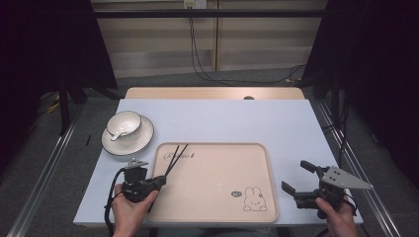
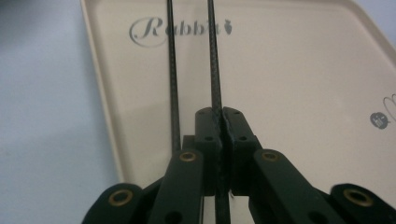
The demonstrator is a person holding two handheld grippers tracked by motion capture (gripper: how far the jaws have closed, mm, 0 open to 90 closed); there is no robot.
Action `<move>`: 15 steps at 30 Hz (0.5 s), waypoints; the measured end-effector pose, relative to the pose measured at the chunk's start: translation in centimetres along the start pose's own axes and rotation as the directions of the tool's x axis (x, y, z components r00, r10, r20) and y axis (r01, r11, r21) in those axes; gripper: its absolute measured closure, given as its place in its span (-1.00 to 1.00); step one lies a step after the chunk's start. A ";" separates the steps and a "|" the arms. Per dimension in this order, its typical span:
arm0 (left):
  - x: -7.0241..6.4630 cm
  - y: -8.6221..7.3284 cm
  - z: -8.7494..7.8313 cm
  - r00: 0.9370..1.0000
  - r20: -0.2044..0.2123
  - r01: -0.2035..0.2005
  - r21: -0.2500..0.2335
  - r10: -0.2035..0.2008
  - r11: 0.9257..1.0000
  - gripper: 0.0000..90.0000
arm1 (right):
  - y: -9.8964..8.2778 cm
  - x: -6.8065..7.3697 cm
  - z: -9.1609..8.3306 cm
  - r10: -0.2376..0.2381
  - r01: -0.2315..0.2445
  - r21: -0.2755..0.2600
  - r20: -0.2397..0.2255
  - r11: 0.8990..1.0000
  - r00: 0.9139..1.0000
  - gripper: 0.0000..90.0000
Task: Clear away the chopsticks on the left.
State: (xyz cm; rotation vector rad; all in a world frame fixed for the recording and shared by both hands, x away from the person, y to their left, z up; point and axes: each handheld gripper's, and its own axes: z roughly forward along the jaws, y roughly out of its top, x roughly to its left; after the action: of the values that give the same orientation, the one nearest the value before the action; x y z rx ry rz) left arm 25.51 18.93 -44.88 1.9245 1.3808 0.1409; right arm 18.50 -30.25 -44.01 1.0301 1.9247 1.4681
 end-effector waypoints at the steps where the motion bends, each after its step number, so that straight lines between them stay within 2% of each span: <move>1: -0.1 0.0 0.1 1.000 0.003 0.003 -0.001 -0.003 1.000 0.90 | 0.0 0.0 0.0 -0.002 0.002 -0.003 0.005 1.000 1.000 -0.94; 5: -0.5 0.1 0.6 1.000 -0.007 -0.014 0.018 0.014 1.000 0.90 | 0.0 0.0 0.0 -0.004 0.004 -0.003 0.002 1.000 1.000 -0.94; 10: -0.6 0.2 1.3 0.999 -0.038 -0.027 0.039 0.028 0.999 0.90 | 0.0 0.1 0.0 -0.009 0.009 -0.003 0.002 1.000 1.000 -0.94; 15: -0.7 -0.1 1.9 0.998 -0.046 -0.029 0.073 0.033 0.997 0.90 | 0.0 0.0 0.0 -0.005 0.005 -0.005 0.001 1.000 1.000 -0.94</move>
State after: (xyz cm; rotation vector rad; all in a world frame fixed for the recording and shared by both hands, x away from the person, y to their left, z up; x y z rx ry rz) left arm 26.09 17.41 -46.05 2.0144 1.4046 0.1541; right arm 18.50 -30.19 -44.03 1.0230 1.9208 1.4682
